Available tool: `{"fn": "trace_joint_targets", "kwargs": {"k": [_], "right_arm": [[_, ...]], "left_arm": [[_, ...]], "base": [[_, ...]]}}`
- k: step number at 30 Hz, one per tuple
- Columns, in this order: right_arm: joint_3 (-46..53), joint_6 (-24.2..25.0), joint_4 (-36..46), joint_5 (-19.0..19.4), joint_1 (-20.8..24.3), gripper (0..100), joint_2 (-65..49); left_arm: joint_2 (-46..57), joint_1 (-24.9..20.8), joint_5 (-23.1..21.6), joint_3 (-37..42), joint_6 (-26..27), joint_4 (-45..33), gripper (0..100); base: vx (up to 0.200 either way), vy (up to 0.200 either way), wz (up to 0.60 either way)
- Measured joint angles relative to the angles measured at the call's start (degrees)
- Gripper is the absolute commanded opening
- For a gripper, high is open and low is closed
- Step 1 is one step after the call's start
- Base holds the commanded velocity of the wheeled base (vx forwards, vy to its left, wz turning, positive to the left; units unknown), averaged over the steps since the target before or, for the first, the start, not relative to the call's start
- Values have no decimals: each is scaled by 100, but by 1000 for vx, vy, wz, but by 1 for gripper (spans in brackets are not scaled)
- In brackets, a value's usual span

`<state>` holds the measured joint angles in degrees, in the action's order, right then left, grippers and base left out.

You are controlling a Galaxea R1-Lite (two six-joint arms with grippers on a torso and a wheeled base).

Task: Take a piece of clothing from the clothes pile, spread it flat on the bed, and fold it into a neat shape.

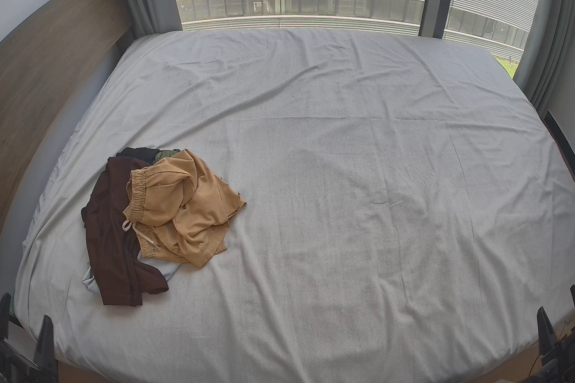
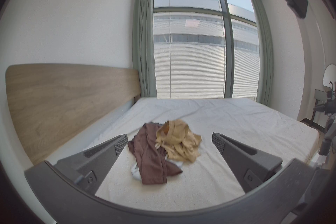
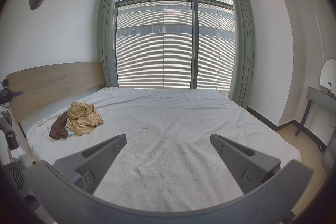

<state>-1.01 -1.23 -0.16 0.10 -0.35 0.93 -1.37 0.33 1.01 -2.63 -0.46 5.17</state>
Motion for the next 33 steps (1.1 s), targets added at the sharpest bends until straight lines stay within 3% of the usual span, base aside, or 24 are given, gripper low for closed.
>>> {"fn": "trace_joint_targets", "kwargs": {"k": [11, 21, 33], "right_arm": [[0, 9, 2, 11, 0, 100, 0], [0, 34, 2, 6, 0, 100, 0], [0, 37, 5, 6, 0, 100, 0]], "left_arm": [[-747, -258, -177, -464, -202, 112, 100], [-1858, -556, -188, -1387, -429, 183, 100], [-2848, -774, -325, -2068, -1392, 285, 100]], "base": [[0, 0, 0], [0, 0, 0], [0, 0, 0]]}}
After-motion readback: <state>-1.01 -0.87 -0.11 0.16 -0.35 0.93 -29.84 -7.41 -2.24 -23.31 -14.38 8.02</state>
